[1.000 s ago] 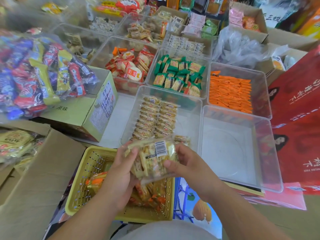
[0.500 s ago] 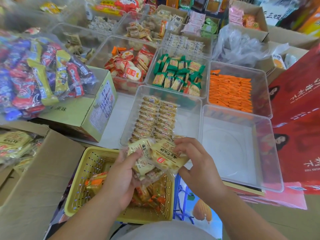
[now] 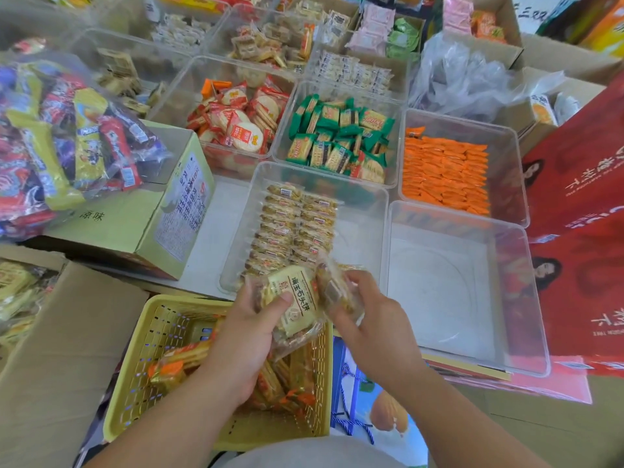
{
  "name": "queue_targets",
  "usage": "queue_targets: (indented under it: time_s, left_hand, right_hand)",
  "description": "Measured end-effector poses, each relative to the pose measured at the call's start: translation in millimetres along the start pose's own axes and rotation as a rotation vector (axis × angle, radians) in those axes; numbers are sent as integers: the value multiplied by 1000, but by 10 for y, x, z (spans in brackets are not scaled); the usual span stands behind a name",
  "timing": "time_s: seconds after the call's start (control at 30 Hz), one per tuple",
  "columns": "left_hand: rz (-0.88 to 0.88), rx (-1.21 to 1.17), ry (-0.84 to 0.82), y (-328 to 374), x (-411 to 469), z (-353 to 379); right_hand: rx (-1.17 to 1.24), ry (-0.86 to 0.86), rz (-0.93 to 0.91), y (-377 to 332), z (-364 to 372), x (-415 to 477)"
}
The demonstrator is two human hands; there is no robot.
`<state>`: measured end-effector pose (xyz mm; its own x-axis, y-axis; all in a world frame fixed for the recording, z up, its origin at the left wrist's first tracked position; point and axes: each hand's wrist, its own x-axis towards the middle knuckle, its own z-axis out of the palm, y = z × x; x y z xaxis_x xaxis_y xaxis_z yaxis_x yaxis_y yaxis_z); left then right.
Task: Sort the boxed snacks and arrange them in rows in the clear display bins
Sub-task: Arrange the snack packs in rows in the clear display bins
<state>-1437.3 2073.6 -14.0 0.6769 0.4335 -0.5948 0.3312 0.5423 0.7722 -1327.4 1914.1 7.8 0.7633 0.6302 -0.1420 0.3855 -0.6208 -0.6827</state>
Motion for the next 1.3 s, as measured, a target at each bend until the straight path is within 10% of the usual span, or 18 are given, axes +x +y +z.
queue_targets:
  time_s: [0.17,0.8,1.3]
  left_hand:
    - [0,-32,26,103,235,3]
    - [-35,-255,54,85,529,-231]
    - [-51,-248,35,84,560,-275]
  right_hand:
    - [93,79,78,243,-196,435]
    - [-1173,-346,-296,831,-62,1795]
    - [-1090,-654,-118,849,231,1993]
